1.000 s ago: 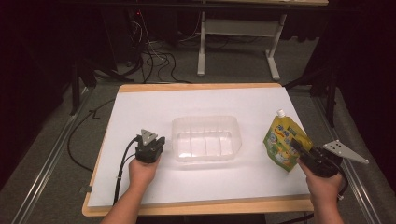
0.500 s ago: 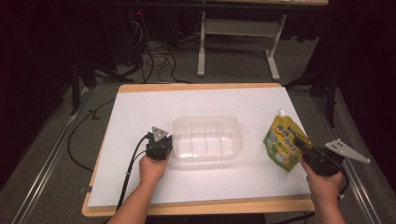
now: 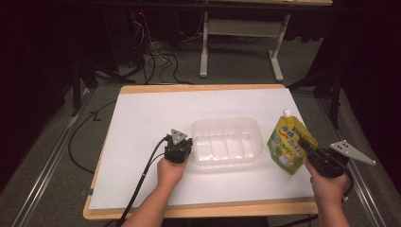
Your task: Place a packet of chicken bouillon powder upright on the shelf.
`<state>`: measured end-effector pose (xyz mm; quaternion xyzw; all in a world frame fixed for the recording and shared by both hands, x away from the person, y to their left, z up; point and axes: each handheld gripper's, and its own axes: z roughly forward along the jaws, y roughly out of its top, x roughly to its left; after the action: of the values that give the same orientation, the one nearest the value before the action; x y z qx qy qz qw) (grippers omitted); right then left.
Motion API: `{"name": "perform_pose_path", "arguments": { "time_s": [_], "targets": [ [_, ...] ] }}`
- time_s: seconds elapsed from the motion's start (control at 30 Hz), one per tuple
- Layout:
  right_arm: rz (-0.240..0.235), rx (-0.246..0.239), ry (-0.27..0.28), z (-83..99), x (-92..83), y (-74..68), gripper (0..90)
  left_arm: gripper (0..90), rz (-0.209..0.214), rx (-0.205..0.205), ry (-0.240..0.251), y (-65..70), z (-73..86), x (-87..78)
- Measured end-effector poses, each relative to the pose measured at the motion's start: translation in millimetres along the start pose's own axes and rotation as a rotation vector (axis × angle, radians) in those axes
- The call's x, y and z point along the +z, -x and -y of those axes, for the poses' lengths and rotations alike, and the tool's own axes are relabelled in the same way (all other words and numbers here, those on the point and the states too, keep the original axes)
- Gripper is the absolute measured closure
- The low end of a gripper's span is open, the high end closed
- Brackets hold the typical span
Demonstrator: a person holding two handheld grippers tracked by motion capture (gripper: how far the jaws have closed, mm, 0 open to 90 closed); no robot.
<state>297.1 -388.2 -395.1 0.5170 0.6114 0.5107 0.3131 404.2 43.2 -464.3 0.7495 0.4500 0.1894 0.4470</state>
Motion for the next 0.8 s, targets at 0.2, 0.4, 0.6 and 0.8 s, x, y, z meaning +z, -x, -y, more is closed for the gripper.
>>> {"name": "perform_pose_path", "arguments": {
  "time_s": [0.2, 0.4, 0.6, 0.8],
  "targets": [
    [0.020, 0.012, 0.038, -5.5, -7.7, 3.3, 90.0, 90.0, 0.024, 0.000, 0.002, 15.3, -3.5, 6.5],
    [0.031, 0.024, 0.060, -8.6, -11.9, 4.3, 90.0, 88.8, 0.012, 0.016, 0.020, 14.2, -5.1, 4.5],
    [0.045, 0.044, 0.077, -13.3, -16.5, 3.5, 90.0, 81.7, -0.027, 0.059, 0.049, -13.7, -5.3, -32.2],
    [0.050, 0.040, 0.110, -20.9, -22.0, 1.2, 90.0, 72.7, 0.004, 0.082, 0.066, -35.7, 12.8, -78.3]
  ]
}}
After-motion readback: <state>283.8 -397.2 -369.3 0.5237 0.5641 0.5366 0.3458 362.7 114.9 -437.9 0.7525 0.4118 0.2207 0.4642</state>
